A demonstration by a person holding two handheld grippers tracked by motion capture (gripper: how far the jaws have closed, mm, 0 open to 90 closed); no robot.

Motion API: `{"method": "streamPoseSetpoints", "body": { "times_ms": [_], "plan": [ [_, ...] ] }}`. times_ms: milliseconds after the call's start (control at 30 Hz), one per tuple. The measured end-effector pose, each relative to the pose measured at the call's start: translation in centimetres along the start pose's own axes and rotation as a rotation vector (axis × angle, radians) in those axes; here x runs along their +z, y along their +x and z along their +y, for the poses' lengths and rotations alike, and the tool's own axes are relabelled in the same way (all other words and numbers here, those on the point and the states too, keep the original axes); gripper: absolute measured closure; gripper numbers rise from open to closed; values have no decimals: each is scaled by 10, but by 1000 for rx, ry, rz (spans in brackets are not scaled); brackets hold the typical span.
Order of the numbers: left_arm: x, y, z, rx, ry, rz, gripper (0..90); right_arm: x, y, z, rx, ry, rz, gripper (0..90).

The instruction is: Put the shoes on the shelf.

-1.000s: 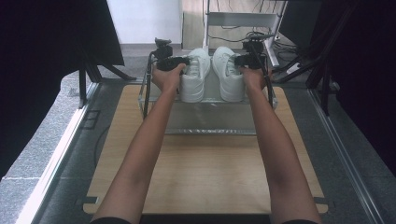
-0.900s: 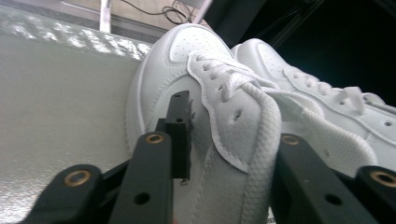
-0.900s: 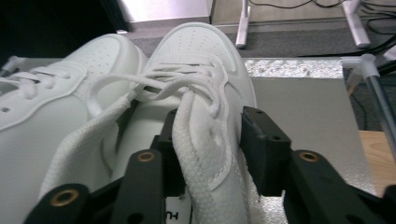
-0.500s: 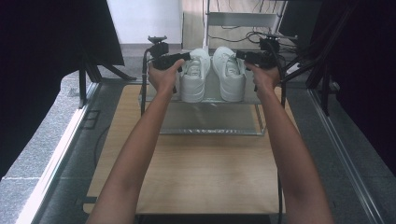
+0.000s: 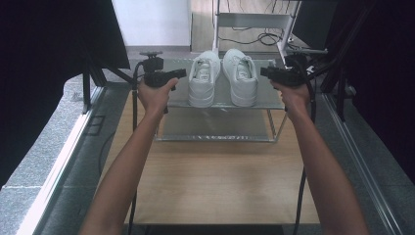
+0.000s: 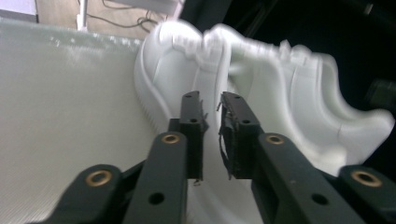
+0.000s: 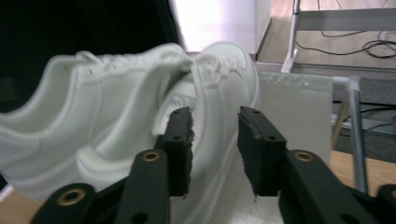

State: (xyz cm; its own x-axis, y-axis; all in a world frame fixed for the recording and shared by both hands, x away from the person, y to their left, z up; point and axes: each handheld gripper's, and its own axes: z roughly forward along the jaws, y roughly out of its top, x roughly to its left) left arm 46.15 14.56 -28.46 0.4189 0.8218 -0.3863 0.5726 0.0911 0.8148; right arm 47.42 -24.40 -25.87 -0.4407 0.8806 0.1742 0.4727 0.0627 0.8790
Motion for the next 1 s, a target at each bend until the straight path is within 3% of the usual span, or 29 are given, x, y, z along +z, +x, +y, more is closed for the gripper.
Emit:
{"method": "streamPoseSetpoints", "body": {
  "times_ms": [133, 267, 467, 600, 900, 1000],
  "plan": [
    [-7, 2, -9, 63, 26, 16, 888, 0, 0, -11, -67, 39, -9, 772],
    [-10, 8, -21, 78, 59, -7, 899, 5, 0, -26, -109, 68, -7, 837],
    [-9, 9, -38, 77, 81, -45, 899, 17, 0, -41, -114, 94, 15, 880],
    [-12, 5, -49, 117, 91, -54, 899, 19, 1, -45, -135, 98, 12, 885],
    [0, -3, -53, 111, 103, -79, 899, 23, -1, -45, -120, 103, 17, 889],
    [2, -8, -53, 98, 98, -66, 899, 23, -1, -45, -127, 103, 31, 900]
  ]
}}
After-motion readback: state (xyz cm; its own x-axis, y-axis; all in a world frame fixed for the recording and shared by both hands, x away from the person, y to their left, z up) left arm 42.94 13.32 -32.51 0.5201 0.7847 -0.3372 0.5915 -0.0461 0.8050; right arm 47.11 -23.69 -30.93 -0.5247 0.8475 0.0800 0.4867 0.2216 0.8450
